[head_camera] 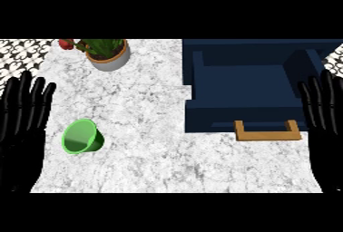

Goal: Pick up the cup, place it into the drawer and close the drawer

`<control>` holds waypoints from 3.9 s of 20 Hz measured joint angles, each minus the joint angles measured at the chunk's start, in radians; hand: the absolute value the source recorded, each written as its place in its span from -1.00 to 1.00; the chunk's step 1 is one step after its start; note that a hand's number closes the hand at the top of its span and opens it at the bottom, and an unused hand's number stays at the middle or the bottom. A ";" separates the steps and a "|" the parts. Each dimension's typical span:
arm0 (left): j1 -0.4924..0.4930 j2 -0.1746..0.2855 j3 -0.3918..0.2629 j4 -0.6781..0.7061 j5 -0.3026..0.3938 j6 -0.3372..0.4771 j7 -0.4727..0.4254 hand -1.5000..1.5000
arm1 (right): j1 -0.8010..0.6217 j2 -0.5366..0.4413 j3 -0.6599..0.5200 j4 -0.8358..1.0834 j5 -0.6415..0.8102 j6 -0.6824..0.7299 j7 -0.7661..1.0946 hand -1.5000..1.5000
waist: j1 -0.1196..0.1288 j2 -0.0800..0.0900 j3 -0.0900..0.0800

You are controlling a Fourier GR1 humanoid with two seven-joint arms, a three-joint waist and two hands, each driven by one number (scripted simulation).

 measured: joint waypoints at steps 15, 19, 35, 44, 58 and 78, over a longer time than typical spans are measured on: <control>-0.008 -0.051 0.083 0.105 0.045 0.078 -0.030 -1.00 | -0.034 0.001 0.017 0.023 -0.081 0.069 0.087 -1.00 | 0.006 -0.015 -0.018; -0.036 -0.049 0.088 0.136 0.058 0.090 -0.031 -1.00 | -0.046 0.012 0.020 0.056 -0.073 0.076 0.071 -1.00 | 0.006 -0.015 -0.018; -0.016 -0.049 0.087 0.213 0.049 0.128 -0.063 -1.00 | -0.073 0.015 -0.020 0.070 -0.079 0.093 0.070 -1.00 | 0.007 -0.016 -0.018; 0.031 -0.039 0.113 0.283 0.066 0.125 -0.096 -1.00 | -0.061 0.017 -0.020 0.063 -0.073 0.100 0.070 -1.00 | 0.006 -0.016 -0.018; 0.054 -0.020 0.200 0.551 0.092 0.081 -0.285 -1.00 | -0.097 -0.010 -0.063 0.058 -0.124 0.134 0.115 -1.00 | 0.007 -0.016 -0.018; -0.049 0.036 0.295 1.042 0.137 -0.004 -0.613 -1.00 | -0.086 0.014 -0.033 0.023 -0.100 0.124 0.143 -1.00 | 0.005 -0.016 -0.018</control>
